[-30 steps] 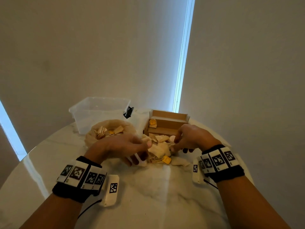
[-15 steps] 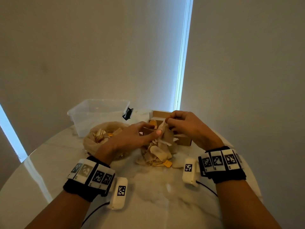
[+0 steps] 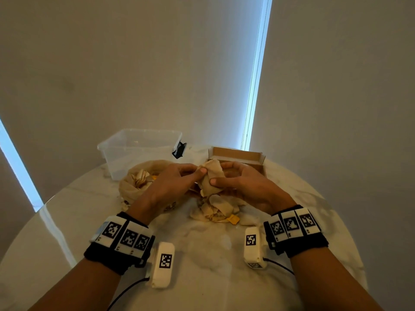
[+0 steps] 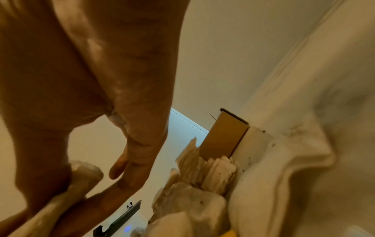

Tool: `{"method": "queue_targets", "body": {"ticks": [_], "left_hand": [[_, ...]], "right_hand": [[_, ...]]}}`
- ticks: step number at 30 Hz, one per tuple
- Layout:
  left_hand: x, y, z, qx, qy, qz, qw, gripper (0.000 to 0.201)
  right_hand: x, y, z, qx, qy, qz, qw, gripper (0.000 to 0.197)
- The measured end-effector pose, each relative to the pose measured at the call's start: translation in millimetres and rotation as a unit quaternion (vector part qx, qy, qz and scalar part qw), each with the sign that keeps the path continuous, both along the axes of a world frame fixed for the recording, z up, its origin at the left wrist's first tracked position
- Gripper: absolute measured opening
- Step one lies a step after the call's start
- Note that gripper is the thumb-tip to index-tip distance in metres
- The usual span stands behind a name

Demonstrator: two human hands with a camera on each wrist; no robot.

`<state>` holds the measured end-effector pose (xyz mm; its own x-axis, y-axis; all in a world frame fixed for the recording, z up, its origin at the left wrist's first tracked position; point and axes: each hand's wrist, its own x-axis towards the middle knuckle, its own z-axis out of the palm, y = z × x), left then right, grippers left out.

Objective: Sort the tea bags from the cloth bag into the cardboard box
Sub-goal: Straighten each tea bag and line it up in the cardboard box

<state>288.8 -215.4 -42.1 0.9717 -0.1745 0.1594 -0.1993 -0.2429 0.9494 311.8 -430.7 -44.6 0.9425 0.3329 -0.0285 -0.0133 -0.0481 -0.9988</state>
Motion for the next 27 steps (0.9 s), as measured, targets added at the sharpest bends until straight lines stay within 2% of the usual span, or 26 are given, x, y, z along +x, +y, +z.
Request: {"method": "queue_targets", "body": {"ticks": [4, 7, 12, 14, 16, 18, 21, 27], "left_hand": [[-1.3, -4.0, -0.5, -0.071, 0.04, 0.005, 0.997, 0.025], [-0.8, -6.1, -2.7, -0.111, 0.049, 0.001, 0.993, 0.035], [-1.7, -8.5, -3.7, -0.151, 0.044, 0.019, 0.987, 0.033], [-0.7, -9.8, -2.9, -0.151, 0.046, 0.032, 0.987, 0.036], [0.4, -9.1, -3.4, -0.131, 0.04, 0.03, 0.99, 0.043], [-0.1, -7.9, -4.9, -0.091, 0.018, 0.023, 0.995, 0.042], [-3.0, -7.6, -5.3, -0.051, 0.004, 0.023, 0.998, 0.026], [-1.0, -9.5, -5.7, -0.079, 0.009, 0.031, 0.996, 0.034]], "right_hand": [[-0.2, -0.2, -3.5, 0.024, -0.009, -0.055, 0.998, 0.045], [-1.0, -4.0, -4.4, 0.064, 0.007, -0.069, 0.996, 0.042], [-0.3, -4.2, -3.8, 0.083, 0.019, -0.019, 0.996, 0.069], [-0.1, -4.3, -3.7, 0.082, 0.012, -0.005, 0.997, 0.079], [-0.2, -5.1, -4.2, 0.082, 0.001, 0.001, 0.997, 0.079], [-1.7, -6.6, -5.0, 0.067, -0.017, 0.011, 0.998, 0.07], [-2.8, -8.1, -6.7, 0.019, -0.05, 0.014, 0.998, 0.051], [-0.7, -5.9, -9.8, 0.042, -0.041, -0.03, 0.998, 0.05]]}}
